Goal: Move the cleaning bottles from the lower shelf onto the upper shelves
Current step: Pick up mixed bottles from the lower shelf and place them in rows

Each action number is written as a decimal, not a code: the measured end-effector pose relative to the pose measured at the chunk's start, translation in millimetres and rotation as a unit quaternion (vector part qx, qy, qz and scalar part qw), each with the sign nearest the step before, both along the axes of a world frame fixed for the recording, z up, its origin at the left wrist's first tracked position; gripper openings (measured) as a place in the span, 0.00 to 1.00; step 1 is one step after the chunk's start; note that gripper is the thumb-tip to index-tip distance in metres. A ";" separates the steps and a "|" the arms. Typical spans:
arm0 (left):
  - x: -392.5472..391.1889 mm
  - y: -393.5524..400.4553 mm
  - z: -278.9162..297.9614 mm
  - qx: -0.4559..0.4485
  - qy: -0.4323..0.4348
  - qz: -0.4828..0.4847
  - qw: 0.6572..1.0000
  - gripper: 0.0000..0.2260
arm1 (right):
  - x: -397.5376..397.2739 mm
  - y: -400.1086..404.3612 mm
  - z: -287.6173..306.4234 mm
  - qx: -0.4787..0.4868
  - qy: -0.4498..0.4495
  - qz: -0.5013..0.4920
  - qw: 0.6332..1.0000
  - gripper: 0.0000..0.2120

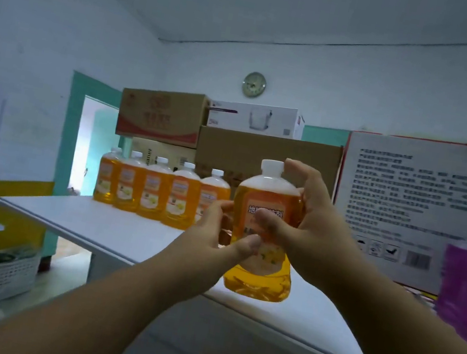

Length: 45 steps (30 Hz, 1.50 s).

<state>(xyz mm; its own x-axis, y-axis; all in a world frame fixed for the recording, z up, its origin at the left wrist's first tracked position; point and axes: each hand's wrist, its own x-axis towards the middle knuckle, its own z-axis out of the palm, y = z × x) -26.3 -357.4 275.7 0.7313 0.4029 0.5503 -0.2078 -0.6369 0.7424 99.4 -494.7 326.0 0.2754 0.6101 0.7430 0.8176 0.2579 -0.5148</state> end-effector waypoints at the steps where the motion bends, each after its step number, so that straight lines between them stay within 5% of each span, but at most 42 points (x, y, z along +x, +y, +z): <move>1: -19.0 27.0 -0.6 0.031 0.012 0.026 0.999 0.39 | -12.2 24.6 1.4 0.002 0.002 0.002 1.000 0.36; 8: -113.6 179.3 -1.4 0.186 0.134 0.181 0.956 0.44 | -84.3 175.1 15.2 -0.027 0.005 0.012 1.000 0.37; 20: -132.0 367.6 -2.2 0.204 0.174 0.228 0.936 0.33 | -97.4 376.1 27.5 -0.087 -0.006 0.007 0.996 0.33; 28: -130.6 485.9 -12.1 0.256 0.253 0.187 0.914 0.33 | -109.0 483.1 10.0 -0.101 0.014 -0.077 0.992 0.34; 38: -102.2 571.8 -22.0 0.337 0.241 0.032 0.910 0.24 | -130.8 553.7 -7.9 -0.108 0.059 -0.202 0.972 0.36; 42: -93.6 578.7 -31.9 0.311 0.220 0.018 0.925 0.10 | -135.2 554.8 -11.7 -0.162 0.012 -0.265 0.950 0.50; 45: -88.7 581.1 -38.3 0.313 0.233 0.039 0.920 0.19 | -136.6 555.7 -17.9 -0.184 -0.009 -0.297 0.937 0.57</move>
